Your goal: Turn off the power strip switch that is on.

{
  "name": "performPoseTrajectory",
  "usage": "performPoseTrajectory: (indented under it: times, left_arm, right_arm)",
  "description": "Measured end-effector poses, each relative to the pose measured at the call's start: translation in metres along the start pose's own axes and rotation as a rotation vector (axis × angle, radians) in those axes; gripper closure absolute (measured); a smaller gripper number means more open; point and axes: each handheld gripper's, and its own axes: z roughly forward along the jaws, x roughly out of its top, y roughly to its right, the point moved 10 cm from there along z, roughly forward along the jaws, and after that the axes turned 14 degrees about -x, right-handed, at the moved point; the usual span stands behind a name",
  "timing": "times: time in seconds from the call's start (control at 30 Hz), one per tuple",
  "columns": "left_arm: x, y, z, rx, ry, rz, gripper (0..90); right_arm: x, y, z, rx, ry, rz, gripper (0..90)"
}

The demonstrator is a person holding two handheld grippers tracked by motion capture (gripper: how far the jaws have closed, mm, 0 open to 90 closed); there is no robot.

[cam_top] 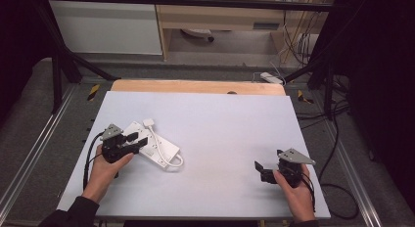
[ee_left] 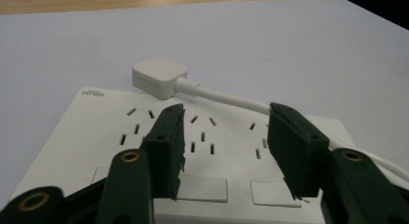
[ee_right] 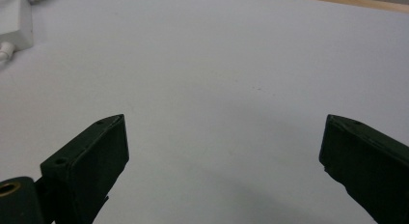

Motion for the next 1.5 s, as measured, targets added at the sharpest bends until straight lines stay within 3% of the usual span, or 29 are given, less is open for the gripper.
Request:
performPoseTrajectory:
  times: [0.23,0.33,0.47,0.73,1.07,1.5]
  left_arm:
    - [0.002,0.008,0.002,0.014,-0.028,0.009,28.9]
    - [0.002,0.012,0.004,0.006,-0.047,-0.006,16.3]
    - [0.003,0.018,0.005,-0.017,-0.062,-0.012,7.7]
    - [0.015,0.025,0.006,-0.022,-0.056,-0.005,8.6]
    - [0.028,0.036,0.004,-0.027,-0.063,-0.035,10.2]
    - [0.041,0.051,-0.008,-0.037,-0.060,-0.008,6.5]
  right_arm:
    - [0.000,0.001,0.000,-0.007,0.002,-0.001,3.8]
    - [0.000,0.000,0.000,-0.006,0.001,-0.008,3.8]
    - [0.000,0.001,0.000,-0.005,0.001,-0.006,3.8]
    - [0.000,0.000,0.000,0.000,0.002,-0.007,3.8]
    - [-0.001,-0.002,0.000,0.011,-0.003,-0.011,3.6]
    - [-0.001,-0.004,0.001,0.020,-0.003,-0.015,3.4]
